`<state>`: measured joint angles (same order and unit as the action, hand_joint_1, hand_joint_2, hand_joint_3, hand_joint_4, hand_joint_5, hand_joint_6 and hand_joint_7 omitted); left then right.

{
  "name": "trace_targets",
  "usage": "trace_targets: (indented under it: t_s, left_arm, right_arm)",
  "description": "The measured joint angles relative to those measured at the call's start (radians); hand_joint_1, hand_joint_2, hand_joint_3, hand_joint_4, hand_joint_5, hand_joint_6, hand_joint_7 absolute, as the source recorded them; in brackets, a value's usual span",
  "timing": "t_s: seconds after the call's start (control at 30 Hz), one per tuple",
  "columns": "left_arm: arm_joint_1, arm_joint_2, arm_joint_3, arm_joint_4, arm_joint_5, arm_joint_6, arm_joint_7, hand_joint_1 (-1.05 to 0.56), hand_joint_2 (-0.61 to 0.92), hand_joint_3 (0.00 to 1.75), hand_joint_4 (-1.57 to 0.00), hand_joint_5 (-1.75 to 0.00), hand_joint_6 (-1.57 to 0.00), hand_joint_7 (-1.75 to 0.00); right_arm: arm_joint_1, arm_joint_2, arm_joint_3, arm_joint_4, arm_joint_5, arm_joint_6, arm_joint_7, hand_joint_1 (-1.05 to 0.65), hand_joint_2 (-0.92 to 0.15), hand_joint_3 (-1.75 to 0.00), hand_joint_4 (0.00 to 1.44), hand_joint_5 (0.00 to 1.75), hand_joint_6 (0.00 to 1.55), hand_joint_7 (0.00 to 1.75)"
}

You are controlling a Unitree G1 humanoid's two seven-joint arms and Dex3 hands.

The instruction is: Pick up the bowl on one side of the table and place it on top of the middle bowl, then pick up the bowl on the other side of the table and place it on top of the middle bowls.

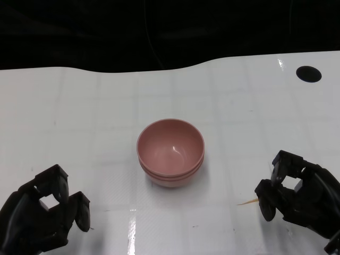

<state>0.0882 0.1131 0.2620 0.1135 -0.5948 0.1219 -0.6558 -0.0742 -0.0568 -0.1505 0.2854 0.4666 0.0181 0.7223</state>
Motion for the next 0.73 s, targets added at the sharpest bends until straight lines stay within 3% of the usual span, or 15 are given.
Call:
trace_targets:
  t_s: [0.63,0.73]
  left_arm:
    - [0.022,-0.003,0.000,-0.007,0.007,-0.010,0.000,-0.05,0.32,1.54,-0.93,-1.75,-0.83,-1.75]
    - [0.026,-0.004,0.000,-0.009,0.007,-0.012,0.000,-0.06,0.36,1.46,-0.92,-1.75,-0.82,-1.75]
  right_arm:
    - [0.001,0.001,-0.001,0.000,0.009,0.001,0.005,-0.11,-0.64,-0.88,0.91,1.75,0.79,1.51]
    - [0.001,0.001,-0.001,0.000,0.009,0.001,0.008,-0.11,-0.63,-0.89,0.91,1.75,0.80,1.50]
